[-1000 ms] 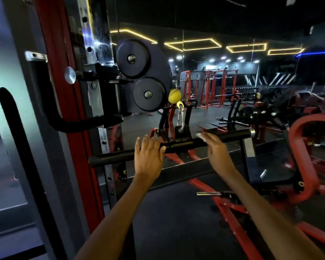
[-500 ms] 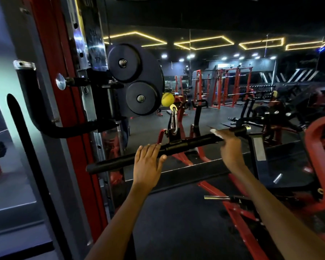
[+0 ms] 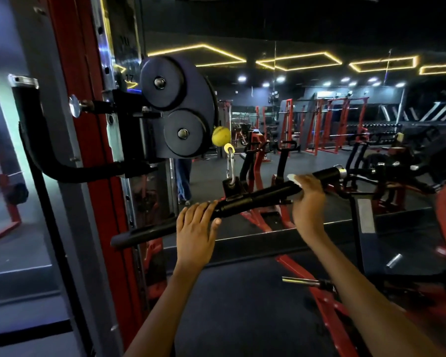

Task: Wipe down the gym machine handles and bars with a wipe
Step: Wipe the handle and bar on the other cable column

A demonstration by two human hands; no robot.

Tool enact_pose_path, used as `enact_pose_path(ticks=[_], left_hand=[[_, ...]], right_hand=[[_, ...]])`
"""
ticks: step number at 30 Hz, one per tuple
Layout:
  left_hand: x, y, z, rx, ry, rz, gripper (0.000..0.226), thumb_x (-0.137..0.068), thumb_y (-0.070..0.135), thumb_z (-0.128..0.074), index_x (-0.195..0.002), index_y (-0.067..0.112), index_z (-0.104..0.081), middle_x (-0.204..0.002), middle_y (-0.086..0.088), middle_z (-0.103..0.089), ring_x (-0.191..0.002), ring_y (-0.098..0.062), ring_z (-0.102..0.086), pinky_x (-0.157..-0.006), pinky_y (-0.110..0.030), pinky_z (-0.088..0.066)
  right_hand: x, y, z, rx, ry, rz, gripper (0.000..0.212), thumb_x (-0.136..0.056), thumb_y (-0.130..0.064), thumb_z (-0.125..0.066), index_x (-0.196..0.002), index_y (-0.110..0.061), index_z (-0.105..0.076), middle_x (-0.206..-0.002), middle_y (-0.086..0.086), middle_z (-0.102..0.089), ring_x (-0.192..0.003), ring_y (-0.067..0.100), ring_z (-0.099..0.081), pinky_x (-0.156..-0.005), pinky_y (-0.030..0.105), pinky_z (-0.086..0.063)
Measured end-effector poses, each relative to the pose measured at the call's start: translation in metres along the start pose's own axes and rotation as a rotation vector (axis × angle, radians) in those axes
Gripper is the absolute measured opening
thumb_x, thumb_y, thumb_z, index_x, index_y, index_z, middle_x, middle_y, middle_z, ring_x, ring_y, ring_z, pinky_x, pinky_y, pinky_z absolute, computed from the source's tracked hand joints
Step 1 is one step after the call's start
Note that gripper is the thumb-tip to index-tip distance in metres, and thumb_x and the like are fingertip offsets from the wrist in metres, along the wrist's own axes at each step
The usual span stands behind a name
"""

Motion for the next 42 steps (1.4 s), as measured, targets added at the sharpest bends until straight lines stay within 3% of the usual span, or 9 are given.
enact_pose_path(ticks=[7, 10, 14, 23, 28, 31, 34, 37, 42], left_hand=[[0.002, 0.01, -0.001, -0.067, 0.019, 0.075, 0.057, -0.103, 0.047, -0.016, -0.132, 0.019, -0.056, -0.127, -0.001, -0.061, -0.126, -0.022, -0.047, -0.113, -0.037, -0.017], [0.004, 0.008, 0.002, -0.066, -0.01, 0.057, 0.058, -0.103, 0.049, -0.014, -0.136, 0.019, -0.052, -0.132, -0.001, -0.057, -0.131, -0.02, -0.041, -0.116, -0.034, -0.011], [-0.004, 0.021, 0.006, -0.037, -0.042, 0.099, 0.062, -0.101, 0.052, -0.018, -0.14, 0.013, -0.047, -0.149, -0.006, -0.04, -0.147, -0.022, -0.016, -0.119, -0.03, 0.009], [-0.023, 0.043, -0.001, -0.168, -0.102, 0.154, 0.076, -0.098, 0.056, -0.01, -0.134, 0.004, -0.052, -0.134, -0.015, -0.055, -0.134, -0.031, -0.043, -0.119, -0.045, -0.018], [-0.023, 0.045, 0.003, -0.177, -0.093, 0.167, 0.074, -0.094, 0.056, -0.016, -0.138, 0.006, -0.049, -0.138, -0.013, -0.053, -0.136, -0.027, -0.039, -0.118, -0.037, -0.012], [-0.021, 0.053, 0.002, -0.179, -0.088, 0.181, 0.078, -0.092, 0.061, -0.013, -0.138, 0.009, -0.049, -0.139, -0.01, -0.053, -0.137, -0.024, -0.038, -0.118, -0.034, -0.009], [-0.016, 0.053, 0.001, -0.261, -0.107, 0.198, 0.092, -0.089, 0.07, 0.006, -0.143, 0.016, -0.044, -0.149, -0.008, -0.042, -0.145, -0.026, -0.022, -0.12, -0.045, 0.002], [-0.008, 0.049, 0.006, -0.304, -0.137, 0.257, 0.102, -0.077, 0.076, 0.022, -0.149, 0.028, -0.033, -0.156, 0.001, -0.032, -0.149, -0.027, -0.004, -0.113, -0.049, 0.019], [-0.001, 0.051, 0.013, -0.263, -0.072, 0.282, 0.098, -0.083, 0.075, 0.013, -0.143, 0.022, -0.044, -0.139, 0.0, -0.05, -0.142, -0.024, -0.027, -0.116, -0.051, 0.005]], right_hand=[[0.019, -0.022, -0.026, -0.016, -0.396, 0.562, 0.048, -0.08, 0.015, -0.059, -0.125, -0.003, -0.057, -0.132, 0.009, -0.053, -0.125, 0.019, -0.049, -0.107, 0.039, -0.039], [0.0, -0.003, 0.004, -0.185, -0.268, 0.287, 0.046, -0.084, 0.016, -0.052, -0.125, -0.003, -0.055, -0.129, 0.001, -0.052, -0.119, 0.0, -0.049, -0.102, 0.023, -0.043], [-0.008, 0.012, 0.005, -0.089, -0.128, 0.065, 0.044, -0.083, 0.012, -0.054, -0.124, -0.003, -0.055, -0.133, 0.014, -0.05, -0.123, 0.025, -0.05, -0.106, 0.023, -0.032], [-0.011, 0.027, -0.047, 0.145, -0.376, 0.502, 0.037, -0.092, -0.002, -0.047, -0.124, -0.017, -0.059, -0.131, 0.007, -0.054, -0.121, 0.02, -0.051, -0.11, 0.033, -0.034], [-0.024, 0.066, -0.05, -0.216, -0.393, -0.067, 0.026, -0.091, -0.033, -0.051, -0.11, -0.02, -0.062, -0.103, 0.002, -0.065, -0.098, 0.016, -0.061, -0.09, 0.042, -0.048], [-0.013, 0.009, -0.034, -0.249, -0.422, 0.073, 0.021, -0.097, -0.024, -0.044, -0.109, -0.011, -0.056, -0.094, 0.003, -0.054, -0.083, 0.01, -0.051, -0.071, 0.024, -0.039], [0.001, -0.014, -0.035, -0.088, -0.511, 0.526, 0.027, -0.096, -0.01, -0.043, -0.118, -0.012, -0.057, -0.115, 0.006, -0.055, -0.101, 0.01, -0.051, -0.093, 0.023, -0.038], [-0.014, 0.023, -0.034, -0.135, -0.403, 0.459, 0.036, -0.09, 0.0, -0.046, -0.123, -0.007, -0.058, -0.124, 0.012, -0.058, -0.117, 0.025, -0.053, -0.105, 0.033, -0.038], [-0.045, 0.09, -0.041, -0.105, -0.304, 0.305, 0.037, -0.091, -0.02, -0.036, -0.124, -0.032, -0.047, -0.132, 0.016, -0.048, -0.122, 0.038, -0.047, -0.098, 0.055, -0.041]])
Point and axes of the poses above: each hand's wrist, its own x-axis away from the middle knuckle, its own z-axis out of the back of the hand, y = z × x, the point moved 1 cm from there along -x, towards the middle knuckle
